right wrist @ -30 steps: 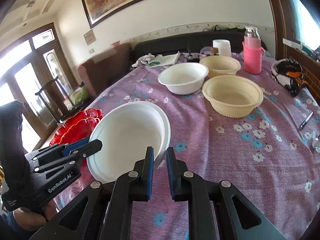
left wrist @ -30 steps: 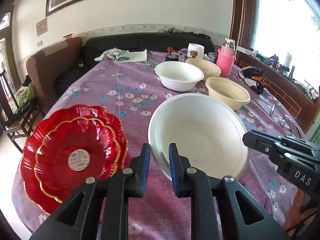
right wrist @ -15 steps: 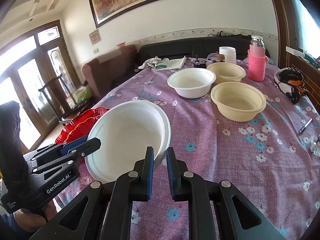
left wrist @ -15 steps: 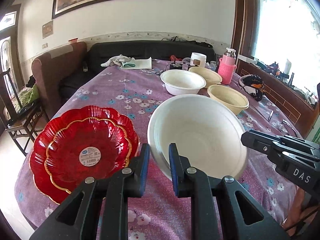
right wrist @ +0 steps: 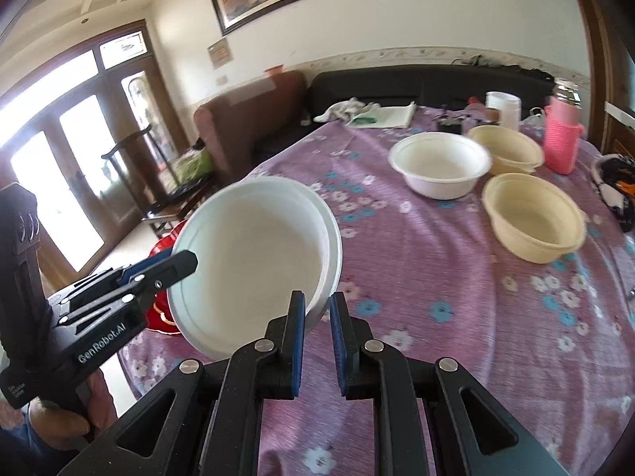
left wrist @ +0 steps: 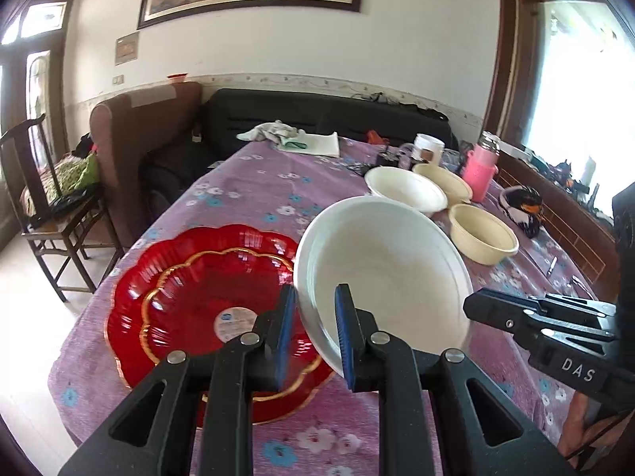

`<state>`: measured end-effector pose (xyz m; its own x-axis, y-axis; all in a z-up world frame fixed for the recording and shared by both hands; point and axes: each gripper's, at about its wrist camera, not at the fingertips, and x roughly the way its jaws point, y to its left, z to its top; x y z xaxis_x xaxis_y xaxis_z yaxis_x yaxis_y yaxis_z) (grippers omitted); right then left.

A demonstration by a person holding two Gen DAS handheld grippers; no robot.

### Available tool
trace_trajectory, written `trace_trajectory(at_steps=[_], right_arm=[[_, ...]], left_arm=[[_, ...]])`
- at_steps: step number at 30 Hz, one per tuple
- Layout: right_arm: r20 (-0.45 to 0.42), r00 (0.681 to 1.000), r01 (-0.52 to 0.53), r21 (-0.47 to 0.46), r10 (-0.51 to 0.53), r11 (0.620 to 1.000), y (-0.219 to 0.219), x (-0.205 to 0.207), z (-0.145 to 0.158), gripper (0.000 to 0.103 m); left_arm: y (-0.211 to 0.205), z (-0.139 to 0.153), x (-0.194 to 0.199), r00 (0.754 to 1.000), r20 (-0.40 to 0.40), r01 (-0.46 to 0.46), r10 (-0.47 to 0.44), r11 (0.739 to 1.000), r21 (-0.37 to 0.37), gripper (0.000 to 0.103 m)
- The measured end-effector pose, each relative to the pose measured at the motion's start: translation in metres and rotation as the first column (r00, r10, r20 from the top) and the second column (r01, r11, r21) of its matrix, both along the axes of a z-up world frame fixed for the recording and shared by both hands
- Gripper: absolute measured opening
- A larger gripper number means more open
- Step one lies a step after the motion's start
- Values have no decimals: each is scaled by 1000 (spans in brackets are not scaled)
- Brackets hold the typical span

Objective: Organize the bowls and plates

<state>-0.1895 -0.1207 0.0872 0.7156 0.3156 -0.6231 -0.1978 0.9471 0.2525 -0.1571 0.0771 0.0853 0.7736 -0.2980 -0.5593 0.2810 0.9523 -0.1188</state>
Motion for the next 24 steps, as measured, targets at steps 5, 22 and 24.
trace_trajectory(at_steps=[5,22,24], right_arm=[[9,999,-30,-5,30,1000,13,9,3,15],[-20,995,-99,-70,98,993,61,33,12,14],[-41,993,-114,-51,112,992,65,39,8,11]], left_arm=[[14,-3,6,999,-14,-31,31,999,-13,19],[62,10,16,998,-11,-65,64,994,-93,19],[65,6,18,998,-26,-67,65,993,-95,19]])
